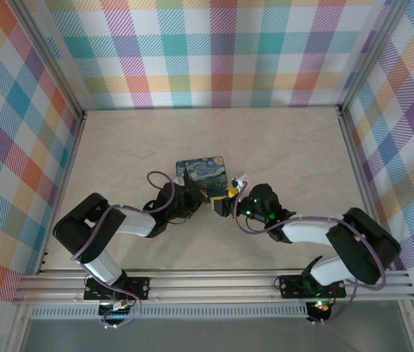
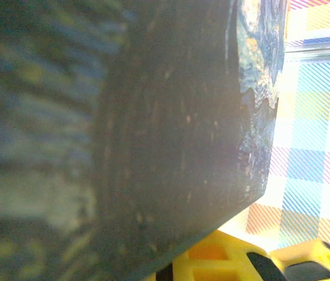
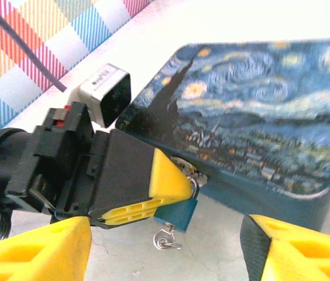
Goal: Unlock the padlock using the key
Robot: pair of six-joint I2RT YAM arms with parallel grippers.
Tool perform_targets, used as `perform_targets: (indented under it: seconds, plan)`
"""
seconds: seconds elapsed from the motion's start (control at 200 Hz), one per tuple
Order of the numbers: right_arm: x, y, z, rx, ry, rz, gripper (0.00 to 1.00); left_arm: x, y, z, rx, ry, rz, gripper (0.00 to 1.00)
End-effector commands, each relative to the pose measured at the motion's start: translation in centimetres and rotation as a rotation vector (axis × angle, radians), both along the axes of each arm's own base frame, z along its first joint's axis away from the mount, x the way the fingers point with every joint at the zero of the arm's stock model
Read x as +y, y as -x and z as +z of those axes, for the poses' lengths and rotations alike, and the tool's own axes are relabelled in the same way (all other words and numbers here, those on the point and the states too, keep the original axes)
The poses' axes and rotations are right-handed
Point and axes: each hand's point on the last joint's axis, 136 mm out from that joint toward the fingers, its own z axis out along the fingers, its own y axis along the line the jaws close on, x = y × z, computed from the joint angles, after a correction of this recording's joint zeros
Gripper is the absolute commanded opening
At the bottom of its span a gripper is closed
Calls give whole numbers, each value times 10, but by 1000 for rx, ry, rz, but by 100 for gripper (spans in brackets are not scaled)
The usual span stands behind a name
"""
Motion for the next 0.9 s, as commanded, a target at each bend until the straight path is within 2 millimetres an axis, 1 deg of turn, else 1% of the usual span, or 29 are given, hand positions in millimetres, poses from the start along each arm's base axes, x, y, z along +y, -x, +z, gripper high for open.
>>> perform_targets:
  seconds: [0.0, 0.075, 0.205, 0.27, 0.39, 0.52, 0.67, 0.71, 0.895]
  plan:
    - [-4, 0, 6, -173, 179, 75, 72, -6, 2, 12, 29, 24, -2, 0]
    - [-2, 4, 10, -234, 236, 130, 73, -6, 2, 14, 47, 24, 3, 0]
    - [5, 16, 11, -426, 329, 201, 74, -5, 4, 16, 70, 24, 13, 0]
    - [7, 22, 4, -484, 389, 231, 74, -4, 4, 18, 74, 25, 18, 0]
    - [12, 32, -19, -566, 536, 294, 75, -4, 4, 21, 84, 19, 14, 0]
    - [17, 31, -35, -624, 640, 315, 75, -5, 4, 24, 82, 21, 12, 0]
    - [26, 27, -42, -620, 655, 317, 75, -6, 3, 24, 84, 20, 12, 0]
    - [28, 26, -42, -625, 653, 315, 74, -6, 3, 24, 84, 19, 12, 0]
    - [31, 20, -51, -613, 684, 305, 59, -5, 4, 22, 88, 14, 13, 0]
